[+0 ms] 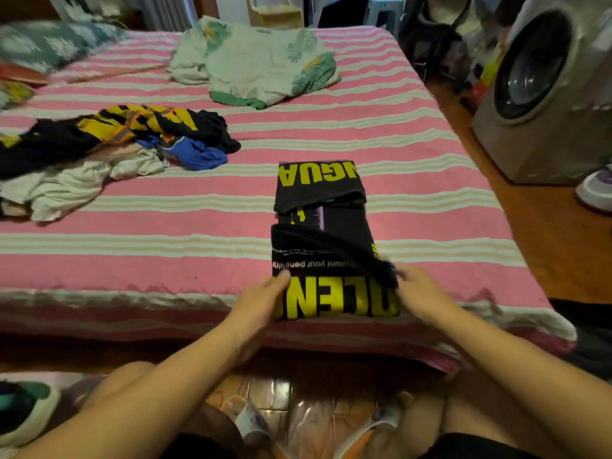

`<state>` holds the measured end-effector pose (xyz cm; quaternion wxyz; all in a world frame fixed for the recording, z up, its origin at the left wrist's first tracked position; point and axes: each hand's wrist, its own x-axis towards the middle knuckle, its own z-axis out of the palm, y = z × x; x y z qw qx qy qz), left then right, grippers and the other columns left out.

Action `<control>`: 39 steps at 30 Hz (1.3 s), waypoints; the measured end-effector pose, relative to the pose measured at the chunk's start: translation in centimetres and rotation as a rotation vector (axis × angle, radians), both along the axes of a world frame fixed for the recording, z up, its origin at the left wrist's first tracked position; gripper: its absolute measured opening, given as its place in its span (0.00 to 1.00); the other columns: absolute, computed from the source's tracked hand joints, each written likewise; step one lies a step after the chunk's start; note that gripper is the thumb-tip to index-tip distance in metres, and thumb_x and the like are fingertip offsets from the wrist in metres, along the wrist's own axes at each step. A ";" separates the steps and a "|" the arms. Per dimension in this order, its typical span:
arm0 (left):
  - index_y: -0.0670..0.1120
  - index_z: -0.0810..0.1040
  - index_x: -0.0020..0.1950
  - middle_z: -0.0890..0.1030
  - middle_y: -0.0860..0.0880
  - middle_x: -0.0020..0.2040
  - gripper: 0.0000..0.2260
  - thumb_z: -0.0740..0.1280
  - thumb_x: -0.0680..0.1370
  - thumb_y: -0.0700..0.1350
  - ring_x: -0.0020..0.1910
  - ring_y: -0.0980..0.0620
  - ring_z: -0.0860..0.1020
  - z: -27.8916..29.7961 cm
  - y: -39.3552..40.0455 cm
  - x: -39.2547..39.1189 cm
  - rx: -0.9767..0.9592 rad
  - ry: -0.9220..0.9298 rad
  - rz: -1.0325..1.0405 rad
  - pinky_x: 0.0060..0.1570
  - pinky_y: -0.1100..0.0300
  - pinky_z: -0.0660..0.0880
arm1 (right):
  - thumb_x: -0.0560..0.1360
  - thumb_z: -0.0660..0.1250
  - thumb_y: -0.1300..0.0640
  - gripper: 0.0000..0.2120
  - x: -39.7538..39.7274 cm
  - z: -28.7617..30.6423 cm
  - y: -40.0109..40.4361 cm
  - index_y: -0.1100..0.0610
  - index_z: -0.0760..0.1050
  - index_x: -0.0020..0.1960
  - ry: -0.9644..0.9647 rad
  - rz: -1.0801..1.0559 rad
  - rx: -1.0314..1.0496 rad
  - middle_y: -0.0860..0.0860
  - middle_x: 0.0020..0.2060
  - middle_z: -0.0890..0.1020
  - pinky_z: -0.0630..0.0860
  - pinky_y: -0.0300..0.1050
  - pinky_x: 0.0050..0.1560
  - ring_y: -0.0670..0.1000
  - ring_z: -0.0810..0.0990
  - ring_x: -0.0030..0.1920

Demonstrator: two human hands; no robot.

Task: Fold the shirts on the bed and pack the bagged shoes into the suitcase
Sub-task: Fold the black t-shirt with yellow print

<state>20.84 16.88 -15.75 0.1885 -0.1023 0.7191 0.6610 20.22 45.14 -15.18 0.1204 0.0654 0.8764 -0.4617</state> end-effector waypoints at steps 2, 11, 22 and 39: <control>0.40 0.83 0.55 0.87 0.44 0.50 0.17 0.66 0.81 0.54 0.53 0.44 0.84 -1.1 0.7 0.2 -0.036 -0.072 0.092 0.56 0.50 0.76 | 0.82 0.65 0.50 0.13 0.0 -1.1 -0.9 0.58 0.80 0.44 -0.084 -0.083 0.004 0.53 0.38 0.83 0.73 0.46 0.41 0.53 0.80 0.39; 0.45 0.80 0.56 0.86 0.46 0.49 0.09 0.68 0.82 0.49 0.45 0.46 0.85 0.0 0.3 -4.0 -0.081 -0.071 0.196 0.41 0.54 0.79 | 0.78 0.69 0.49 0.11 -1.9 -0.3 -1.9 0.55 0.78 0.55 -0.024 -0.280 0.050 0.47 0.51 0.82 0.76 0.48 0.55 0.52 0.80 0.53; 0.49 0.74 0.64 0.81 0.44 0.59 0.14 0.70 0.79 0.46 0.53 0.44 0.83 3.0 0.9 -11.5 -0.419 0.140 0.199 0.55 0.43 0.81 | 0.78 0.70 0.53 0.23 -9.7 2.8 -3.4 0.54 0.69 0.71 0.112 -0.255 0.113 0.55 0.61 0.79 0.79 0.52 0.56 0.56 0.80 0.55; 0.40 0.75 0.41 0.76 0.43 0.38 0.14 0.69 0.80 0.49 0.34 0.46 0.72 2.5 1.8 -24.0 -0.348 -0.020 0.152 0.34 0.57 0.68 | 0.75 0.71 0.46 0.17 -23.5 2.6 -3.0 0.61 0.78 0.46 -0.110 -0.357 -0.072 0.56 0.42 0.81 0.78 0.48 0.43 0.56 0.80 0.41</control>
